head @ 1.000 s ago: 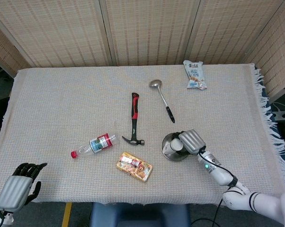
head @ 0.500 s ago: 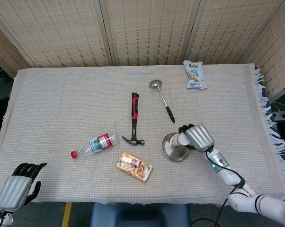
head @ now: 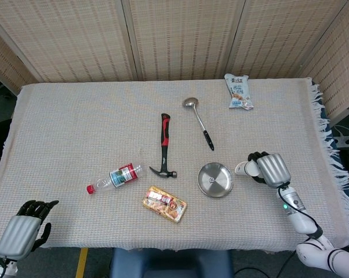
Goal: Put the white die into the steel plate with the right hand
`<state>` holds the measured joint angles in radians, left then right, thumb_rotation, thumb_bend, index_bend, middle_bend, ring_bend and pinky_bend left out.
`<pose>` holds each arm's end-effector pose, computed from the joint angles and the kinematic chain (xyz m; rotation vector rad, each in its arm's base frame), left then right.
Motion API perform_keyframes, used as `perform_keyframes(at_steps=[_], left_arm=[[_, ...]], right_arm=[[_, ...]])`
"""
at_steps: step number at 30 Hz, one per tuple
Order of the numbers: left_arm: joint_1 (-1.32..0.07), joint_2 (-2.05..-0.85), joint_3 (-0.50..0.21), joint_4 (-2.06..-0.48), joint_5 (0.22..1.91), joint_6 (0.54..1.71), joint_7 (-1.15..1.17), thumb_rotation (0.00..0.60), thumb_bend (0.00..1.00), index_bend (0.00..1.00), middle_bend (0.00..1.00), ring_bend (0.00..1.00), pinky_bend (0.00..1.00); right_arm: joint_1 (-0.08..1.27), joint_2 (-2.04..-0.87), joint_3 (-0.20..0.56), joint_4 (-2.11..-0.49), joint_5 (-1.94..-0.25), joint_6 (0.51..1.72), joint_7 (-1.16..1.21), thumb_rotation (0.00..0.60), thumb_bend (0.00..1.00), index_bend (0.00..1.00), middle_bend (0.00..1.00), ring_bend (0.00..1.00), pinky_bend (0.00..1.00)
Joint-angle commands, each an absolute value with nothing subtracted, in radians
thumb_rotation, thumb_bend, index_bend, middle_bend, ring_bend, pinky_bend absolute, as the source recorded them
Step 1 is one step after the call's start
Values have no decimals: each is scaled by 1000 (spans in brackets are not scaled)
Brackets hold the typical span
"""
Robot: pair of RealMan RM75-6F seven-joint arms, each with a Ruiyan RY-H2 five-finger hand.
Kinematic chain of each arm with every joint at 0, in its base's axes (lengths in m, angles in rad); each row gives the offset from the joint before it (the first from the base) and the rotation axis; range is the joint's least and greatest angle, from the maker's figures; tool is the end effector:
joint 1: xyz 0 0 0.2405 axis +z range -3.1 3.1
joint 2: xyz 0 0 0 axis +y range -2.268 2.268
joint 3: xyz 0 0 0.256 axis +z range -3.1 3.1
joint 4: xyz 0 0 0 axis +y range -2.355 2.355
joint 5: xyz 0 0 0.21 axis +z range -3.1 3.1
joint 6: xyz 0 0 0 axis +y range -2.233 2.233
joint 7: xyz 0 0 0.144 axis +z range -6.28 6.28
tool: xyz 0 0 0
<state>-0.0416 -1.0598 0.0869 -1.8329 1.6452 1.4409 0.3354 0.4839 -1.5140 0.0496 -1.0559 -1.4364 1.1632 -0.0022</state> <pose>-0.2696 0.1343 0.1314 -1.6478 -0.8440 -0.7275 -0.3010 -0.3185 0.0468 1.7079 -0.7634 0.8122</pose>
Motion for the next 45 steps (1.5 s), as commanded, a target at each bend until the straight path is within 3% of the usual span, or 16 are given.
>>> perform_keyframes(at_steps=[1, 5, 11, 16, 19, 22, 26, 32, 37, 45], left_arm=[[-43, -1060, 87, -1834, 1643, 1438, 337, 600, 560, 181, 271, 202, 187], [-43, -1059, 87, -1836, 1642, 1438, 338, 600, 559, 181, 271, 202, 187], [-42, -1058, 86, -1835, 1641, 1440, 335, 600, 560, 181, 271, 202, 187], [-42, -1058, 88, -1835, 1644, 1439, 336, 600, 560, 181, 271, 202, 187], [-42, -1058, 89, -1836, 1644, 1439, 338, 600, 560, 181, 271, 202, 186], [-42, -1059, 88, -1836, 1643, 1438, 340, 600, 560, 181, 271, 202, 187], [-42, -1060, 88, -1836, 1643, 1437, 340, 600, 560, 182, 271, 202, 187], [-42, -1059, 87, -1835, 1643, 1440, 339, 600, 561, 181, 271, 202, 187], [-40, -1059, 88, -1833, 1645, 1444, 338, 600, 559, 181, 271, 202, 187], [-41, -1065, 86, -1829, 1655, 1449, 336, 600, 524, 184, 271, 202, 187]], right_arm=[[476, -1574, 29, -928, -1452, 1132, 118, 600, 156, 604, 525, 467, 769], [485, -1614, 22, -838, -1476, 1121, 217, 600, 155, 550, 518, 405, 734], [486, -1633, 14, -777, -1510, 1145, 296, 600, 155, 444, 412, 271, 601], [481, -1604, 17, -810, -1507, 1140, 276, 600, 127, 260, 231, 73, 387], [478, -1584, 23, -843, -1502, 1143, 244, 600, 117, 158, 132, 4, 305], [476, -1565, 27, -874, -1498, 1141, 216, 600, 112, 59, 52, 0, 240], [471, -1537, 32, -921, -1498, 1154, 194, 600, 104, 1, 3, 0, 182], [408, -1449, 30, -1109, -1501, 1258, 89, 600, 97, 0, 0, 0, 109], [285, -1320, -1, -1459, -1425, 1352, -223, 600, 97, 0, 0, 0, 103], [215, -1292, 0, -1597, -1410, 1440, -359, 600, 88, 0, 0, 0, 95]])
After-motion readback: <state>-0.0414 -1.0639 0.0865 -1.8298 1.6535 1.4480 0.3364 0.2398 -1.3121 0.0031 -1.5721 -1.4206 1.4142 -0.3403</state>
